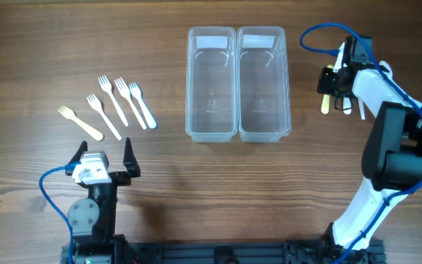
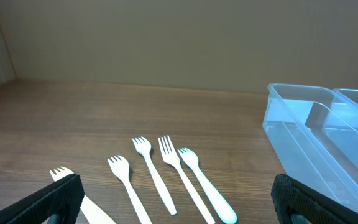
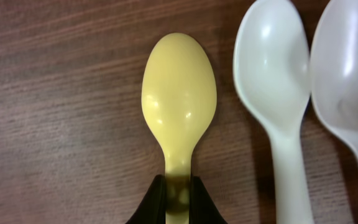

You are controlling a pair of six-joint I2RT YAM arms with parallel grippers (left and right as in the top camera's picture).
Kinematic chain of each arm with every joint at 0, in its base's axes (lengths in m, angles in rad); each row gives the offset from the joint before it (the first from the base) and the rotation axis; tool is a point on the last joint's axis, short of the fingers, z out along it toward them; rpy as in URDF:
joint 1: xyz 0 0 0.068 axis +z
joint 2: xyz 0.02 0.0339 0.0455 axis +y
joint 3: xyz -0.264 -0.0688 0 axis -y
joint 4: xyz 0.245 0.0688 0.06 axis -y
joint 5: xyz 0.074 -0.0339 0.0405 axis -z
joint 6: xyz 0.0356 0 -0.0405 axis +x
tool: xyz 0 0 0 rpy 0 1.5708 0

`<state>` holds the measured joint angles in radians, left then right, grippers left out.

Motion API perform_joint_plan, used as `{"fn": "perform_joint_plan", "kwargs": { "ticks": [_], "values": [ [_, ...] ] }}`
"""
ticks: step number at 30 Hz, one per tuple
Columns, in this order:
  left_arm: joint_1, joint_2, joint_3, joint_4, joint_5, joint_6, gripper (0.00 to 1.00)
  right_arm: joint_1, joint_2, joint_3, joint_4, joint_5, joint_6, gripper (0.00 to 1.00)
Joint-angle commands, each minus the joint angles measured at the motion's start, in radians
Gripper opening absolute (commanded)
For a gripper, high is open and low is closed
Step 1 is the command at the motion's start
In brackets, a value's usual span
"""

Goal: Pack container
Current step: 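Carry yellow spoon into the right tray and release it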

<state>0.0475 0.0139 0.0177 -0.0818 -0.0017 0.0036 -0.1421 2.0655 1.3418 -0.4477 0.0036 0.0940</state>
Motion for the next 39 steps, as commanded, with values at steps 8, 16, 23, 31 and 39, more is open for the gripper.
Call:
{"fn": "perform_joint_plan", "kwargs": {
  "ticks": [8, 16, 23, 31, 39],
  "values": [
    [-0.006, -0.009, -0.008, 0.003, 0.009, 0.019, 1.0, 0.025, -0.37, -0.015, -0.067, -0.031, -0.024, 0.04],
    [-0.006, -0.009, -0.008, 0.003, 0.009, 0.019, 1.0, 0.145, -0.529, -0.015, -0.149, -0.095, -0.033, 0.04],
    [-0.006, -0.009, -0.008, 0.003, 0.009, 0.019, 1.0, 0.318, -0.499, -0.015, -0.14, -0.095, -0.012, 0.04],
    [-0.006, -0.009, -0.008, 0.003, 0.009, 0.019, 1.0, 0.393, -0.349, -0.015, -0.109, -0.085, 0.004, 0.04],
    [-0.006, -0.009, -0.008, 0.003, 0.009, 0.019, 1.0, 0.393, -0.206, -0.015, -0.058, -0.088, 0.013, 0.4]
  ]
}}
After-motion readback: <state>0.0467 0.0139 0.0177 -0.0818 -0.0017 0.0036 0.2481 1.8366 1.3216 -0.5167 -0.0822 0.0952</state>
